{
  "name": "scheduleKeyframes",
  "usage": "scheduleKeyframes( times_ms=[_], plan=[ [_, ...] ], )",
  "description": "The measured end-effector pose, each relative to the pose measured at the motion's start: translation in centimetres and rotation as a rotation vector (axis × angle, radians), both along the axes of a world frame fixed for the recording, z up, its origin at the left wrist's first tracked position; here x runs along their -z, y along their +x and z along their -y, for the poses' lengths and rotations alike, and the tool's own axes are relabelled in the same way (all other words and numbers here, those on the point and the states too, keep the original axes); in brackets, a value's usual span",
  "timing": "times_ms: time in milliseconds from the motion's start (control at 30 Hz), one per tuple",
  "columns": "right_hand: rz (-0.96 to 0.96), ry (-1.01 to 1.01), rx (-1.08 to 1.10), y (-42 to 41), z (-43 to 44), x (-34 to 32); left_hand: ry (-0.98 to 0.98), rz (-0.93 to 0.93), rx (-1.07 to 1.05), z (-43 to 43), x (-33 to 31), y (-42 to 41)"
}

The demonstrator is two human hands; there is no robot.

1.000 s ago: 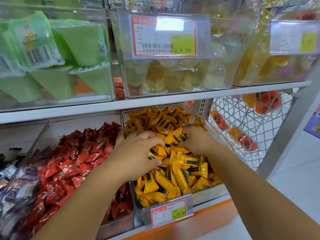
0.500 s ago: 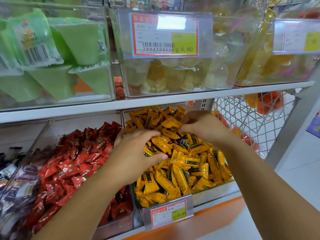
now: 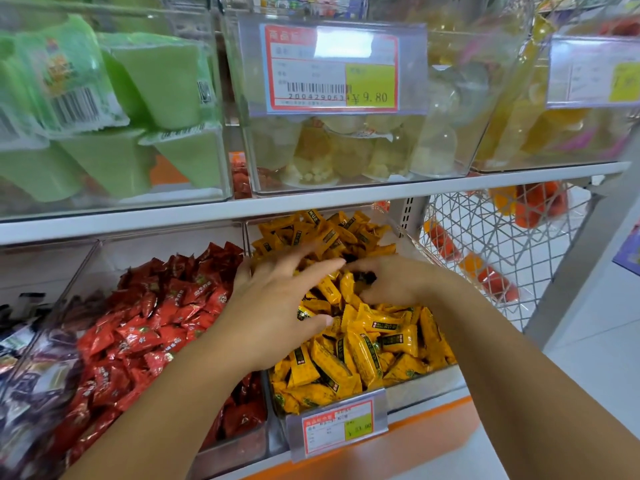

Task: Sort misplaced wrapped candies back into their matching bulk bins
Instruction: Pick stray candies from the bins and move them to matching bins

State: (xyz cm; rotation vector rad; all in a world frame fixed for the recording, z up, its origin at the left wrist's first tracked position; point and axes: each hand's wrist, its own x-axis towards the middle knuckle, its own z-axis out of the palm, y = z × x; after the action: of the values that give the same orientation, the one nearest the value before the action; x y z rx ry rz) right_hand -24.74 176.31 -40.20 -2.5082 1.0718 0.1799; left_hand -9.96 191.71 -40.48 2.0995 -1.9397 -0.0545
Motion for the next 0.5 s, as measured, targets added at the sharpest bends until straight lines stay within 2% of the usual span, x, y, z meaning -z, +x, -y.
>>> scheduleKeyframes(
  times_ms=[67,167,300,433,500],
  plan=[
    [-0.061,0.018,-0.053,0.6,0.1,-0.1,0.065,0.098,0.026,0.3,-0.1,-0.2],
    [-0.08,-0.04,-0.128,1.9,0.1,-0.1,0.12,0.142,0.04,0.5,-0.1,-0.3],
    [-0.022,-0.031,-0.142,2.4,0.3,-0.2,0.119,0.108,0.015,0.4,0.0,-0.2],
    [-0.166,0.068,-0.173,3.0,0.5,-0.5,0.11,0.058,0.002,0.1,-0.3,-0.2],
    [-0.153,0.044,-0.168,3.6,0.9,0.0,0.096,0.025,-0.004,-0.1,-0.4,-0.2]
  ],
)
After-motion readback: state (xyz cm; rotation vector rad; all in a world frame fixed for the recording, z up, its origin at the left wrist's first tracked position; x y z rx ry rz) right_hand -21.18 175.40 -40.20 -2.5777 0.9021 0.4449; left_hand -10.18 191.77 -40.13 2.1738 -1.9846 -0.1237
